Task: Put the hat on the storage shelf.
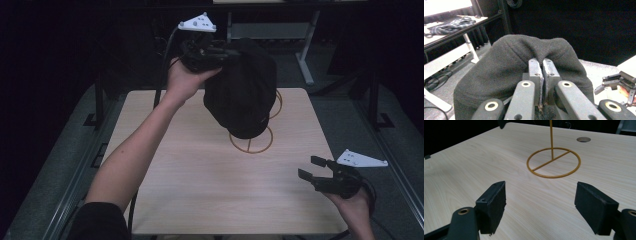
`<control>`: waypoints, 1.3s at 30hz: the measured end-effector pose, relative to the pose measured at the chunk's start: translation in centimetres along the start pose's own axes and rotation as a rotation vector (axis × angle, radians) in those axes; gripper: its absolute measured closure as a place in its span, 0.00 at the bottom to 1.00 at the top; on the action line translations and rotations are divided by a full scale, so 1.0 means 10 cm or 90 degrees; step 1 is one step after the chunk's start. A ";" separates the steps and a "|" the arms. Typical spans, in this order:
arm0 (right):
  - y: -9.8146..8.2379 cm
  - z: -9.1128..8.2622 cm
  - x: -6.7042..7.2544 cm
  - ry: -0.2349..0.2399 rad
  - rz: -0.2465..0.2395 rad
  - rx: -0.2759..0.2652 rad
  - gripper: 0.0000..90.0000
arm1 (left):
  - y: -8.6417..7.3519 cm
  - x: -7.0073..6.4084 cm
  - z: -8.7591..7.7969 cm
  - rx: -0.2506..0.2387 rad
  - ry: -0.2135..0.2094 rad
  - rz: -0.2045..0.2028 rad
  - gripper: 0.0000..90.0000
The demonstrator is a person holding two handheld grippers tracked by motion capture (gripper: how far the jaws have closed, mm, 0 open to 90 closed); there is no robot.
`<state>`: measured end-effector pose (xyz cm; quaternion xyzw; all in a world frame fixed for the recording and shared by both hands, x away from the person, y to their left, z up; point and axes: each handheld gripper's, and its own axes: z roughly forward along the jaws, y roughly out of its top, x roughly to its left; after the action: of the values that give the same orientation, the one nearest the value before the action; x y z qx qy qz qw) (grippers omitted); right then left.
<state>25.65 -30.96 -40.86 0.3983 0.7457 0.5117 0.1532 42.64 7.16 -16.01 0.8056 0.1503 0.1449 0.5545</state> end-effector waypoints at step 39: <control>-0.08 0.05 -0.01 0.007 -0.001 0.018 0.28 | -0.19 0.18 1.10 0.166 -0.005 -0.070 0.68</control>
<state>25.67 -30.81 -41.77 0.3968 0.7540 0.5033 0.1438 48.58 -0.85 -21.43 0.8618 0.2093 0.0906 0.4530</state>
